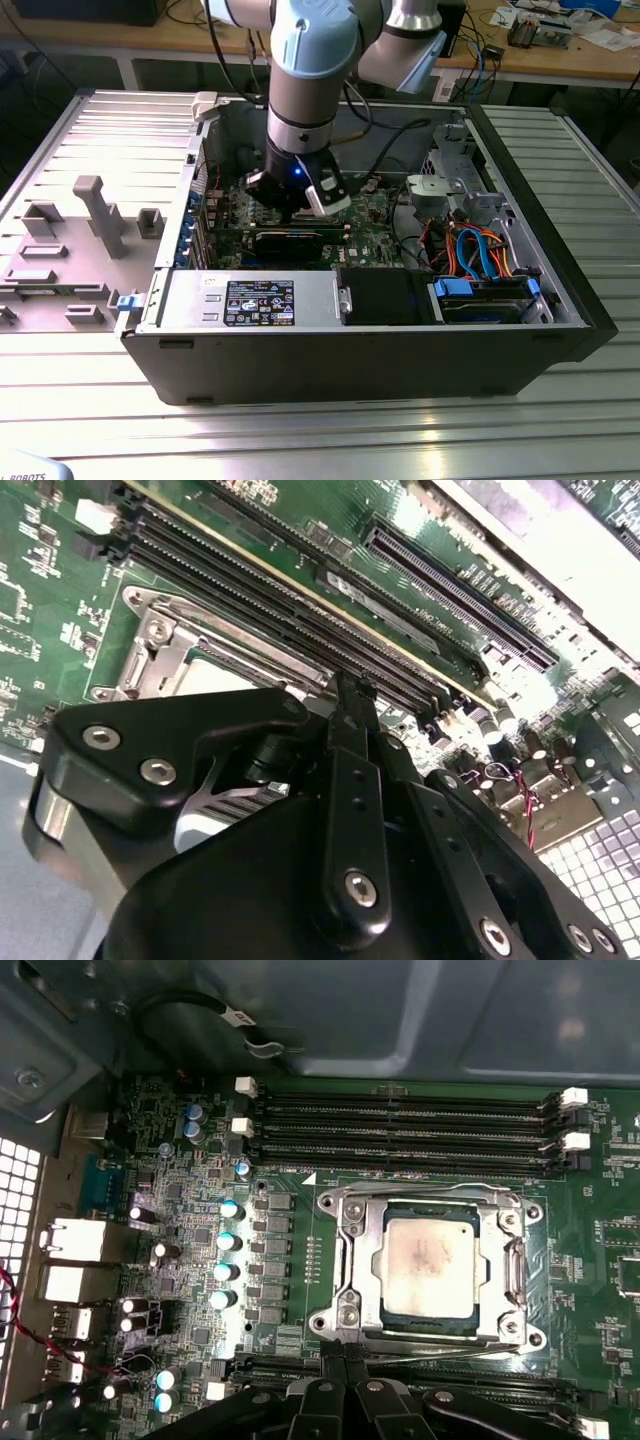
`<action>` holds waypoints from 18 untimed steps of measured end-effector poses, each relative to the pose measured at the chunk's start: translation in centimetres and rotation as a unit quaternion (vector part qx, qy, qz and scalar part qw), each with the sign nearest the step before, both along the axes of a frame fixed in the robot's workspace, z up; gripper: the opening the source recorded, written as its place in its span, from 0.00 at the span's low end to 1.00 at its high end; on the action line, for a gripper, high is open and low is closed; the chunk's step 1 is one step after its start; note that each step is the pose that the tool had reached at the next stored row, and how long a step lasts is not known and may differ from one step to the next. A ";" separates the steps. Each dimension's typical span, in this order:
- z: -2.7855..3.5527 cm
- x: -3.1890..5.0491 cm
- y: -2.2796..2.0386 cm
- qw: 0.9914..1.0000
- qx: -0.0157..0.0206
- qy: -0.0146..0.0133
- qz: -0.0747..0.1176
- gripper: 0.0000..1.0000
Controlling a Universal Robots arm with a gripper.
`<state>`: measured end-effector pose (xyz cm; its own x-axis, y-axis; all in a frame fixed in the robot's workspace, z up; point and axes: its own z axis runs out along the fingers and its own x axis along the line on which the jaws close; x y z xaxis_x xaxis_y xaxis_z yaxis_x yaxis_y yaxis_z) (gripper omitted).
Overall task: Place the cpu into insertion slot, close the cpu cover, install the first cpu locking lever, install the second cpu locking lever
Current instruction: 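Install the second cpu locking lever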
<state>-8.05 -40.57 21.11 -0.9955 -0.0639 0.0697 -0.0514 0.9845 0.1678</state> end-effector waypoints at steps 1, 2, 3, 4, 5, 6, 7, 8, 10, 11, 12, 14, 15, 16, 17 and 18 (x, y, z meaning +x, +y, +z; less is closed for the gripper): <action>-0.06 -0.08 0.00 1.000 0.000 0.000 0.000 0.11; -0.11 -0.14 0.00 1.000 0.001 0.000 0.000 0.11; -0.18 -0.22 0.00 1.000 0.002 0.000 0.000 0.11; -0.25 -0.27 0.00 1.000 0.002 0.000 0.000 0.11; -0.38 -0.31 0.00 1.000 0.004 0.000 0.000 0.11; -0.51 -0.32 0.01 1.000 0.007 0.000 0.000 0.11; -0.57 -0.33 0.00 1.000 0.009 0.000 -0.001 0.11; -0.62 -0.34 0.00 1.000 0.011 0.000 -0.001 0.11; -0.80 -0.37 0.00 1.000 0.017 0.000 -0.001 0.11; -0.86 -0.38 0.00 1.000 0.018 0.000 -0.001 0.11; -0.92 -0.40 0.01 1.000 0.020 0.000 -0.001 0.11; -1.12 -0.49 0.01 1.000 0.024 0.000 -0.001 0.11; -1.16 -0.54 0.00 1.000 0.025 0.000 -0.001 0.11; -1.20 -0.59 0.00 1.000 0.026 0.000 -0.001 0.11; -1.26 -0.67 0.01 1.000 0.027 0.000 -0.001 0.11; -1.29 -0.74 0.01 1.000 0.028 0.000 -0.001 0.11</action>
